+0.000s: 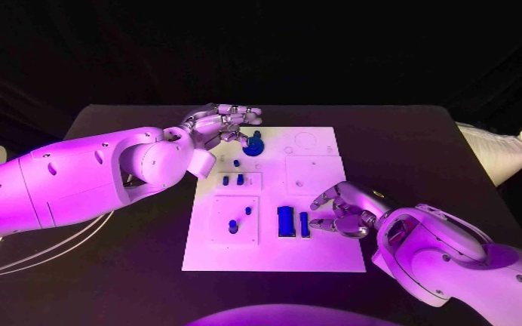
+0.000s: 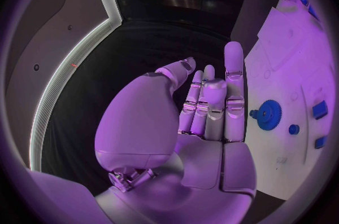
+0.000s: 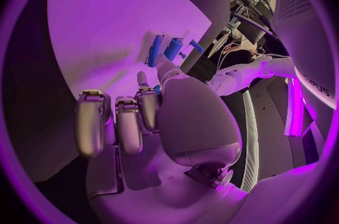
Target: Assemble the parts on the task board
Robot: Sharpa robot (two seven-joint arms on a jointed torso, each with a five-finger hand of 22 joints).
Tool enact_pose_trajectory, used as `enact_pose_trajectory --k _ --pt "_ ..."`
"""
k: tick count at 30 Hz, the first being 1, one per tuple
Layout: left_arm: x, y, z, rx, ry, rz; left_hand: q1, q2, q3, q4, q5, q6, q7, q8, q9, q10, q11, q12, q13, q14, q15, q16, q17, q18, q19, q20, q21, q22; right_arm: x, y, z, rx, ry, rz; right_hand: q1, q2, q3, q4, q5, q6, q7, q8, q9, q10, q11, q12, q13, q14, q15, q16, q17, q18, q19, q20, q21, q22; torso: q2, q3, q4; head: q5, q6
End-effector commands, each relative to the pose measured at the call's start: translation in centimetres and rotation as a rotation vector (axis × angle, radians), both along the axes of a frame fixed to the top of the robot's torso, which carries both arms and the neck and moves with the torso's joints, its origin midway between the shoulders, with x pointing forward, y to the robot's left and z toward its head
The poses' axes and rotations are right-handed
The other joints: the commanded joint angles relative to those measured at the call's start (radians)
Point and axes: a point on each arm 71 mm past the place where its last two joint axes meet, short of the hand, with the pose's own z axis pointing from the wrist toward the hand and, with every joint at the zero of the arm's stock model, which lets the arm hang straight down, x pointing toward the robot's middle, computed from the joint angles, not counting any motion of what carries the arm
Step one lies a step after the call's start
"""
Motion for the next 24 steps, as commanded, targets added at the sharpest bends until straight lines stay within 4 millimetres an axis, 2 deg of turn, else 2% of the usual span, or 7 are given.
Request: enact_pose_trajectory --k 1,7,15,24 --pt "-0.06 -0.21 0.12 -0.008 -0.008 -0.018 -0.003 0.009 -0.006 -0.001 0.005 -0.004 0.000 0.006 0.001 -0.010 0.000 0.003 0.000 -0.004 0.000 0.006 -0.001 0.011 -0.002 0.005 -0.005 -0.001 -0.21 0.51 0.28 0.002 -0.059 0.097 0.023 0.013 0.015 -0.009 0.016 0.002 0.003 -0.005 -0.010 -0.002 0.003 -0.003 -0.049 0.102 0.005 0.005 0.254 -0.009 0.021 0.010 0.002 0.037 0.001 0.0001 0.0016 -0.002 -0.001" --pt "-0.03 -0.15 0.10 -0.007 -0.007 -0.016 -0.002 0.010 -0.005 -0.002 0.005 -0.005 0.000 0.007 0.001 -0.010 0.000 0.004 0.000 -0.004 0.000 0.006 -0.002 0.011 -0.002 0.005 -0.005 -0.001 -0.17 0.66 0.12 -0.006 -0.061 0.112 0.021 0.014 0.024 -0.009 0.019 0.003 0.003 -0.008 -0.019 -0.002 0.003 -0.001 -0.048 0.103 0.005 0.006 0.255 -0.009 0.021 0.011 0.004 0.039 0.001 0.0007 0.0029 0.001 -0.002" --pt "-0.04 -0.18 0.10 -0.007 -0.006 -0.017 -0.002 0.010 -0.005 -0.002 0.005 -0.005 0.000 0.007 0.001 -0.010 0.000 0.004 0.000 -0.004 0.000 0.006 -0.002 0.011 -0.002 0.005 -0.005 -0.001 -0.21 1.19 0.02 -0.006 -0.056 0.133 0.018 0.019 0.045 -0.009 0.027 0.015 -0.006 -0.008 -0.035 0.001 -0.003 0.004 -0.045 0.103 0.002 0.008 0.257 -0.009 0.022 0.010 0.006 0.043 0.001 -0.0004 -0.0001 0.004 -0.004" --pt "-0.02 -0.13 0.08 -0.006 -0.005 -0.018 -0.002 0.010 -0.005 -0.002 0.005 -0.005 0.000 0.007 0.001 -0.010 0.000 0.004 0.000 -0.004 0.000 0.006 -0.002 0.011 -0.002 0.005 -0.005 -0.001 -0.25 1.49 -0.36 -0.022 -0.030 0.146 0.007 0.018 0.056 -0.005 0.023 0.028 -0.011 -0.007 -0.047 0.001 -0.007 0.004 -0.045 0.103 -0.002 0.008 0.257 -0.009 0.021 0.007 0.006 0.042 0.000 -0.0003 0.0013 0.003 -0.007"
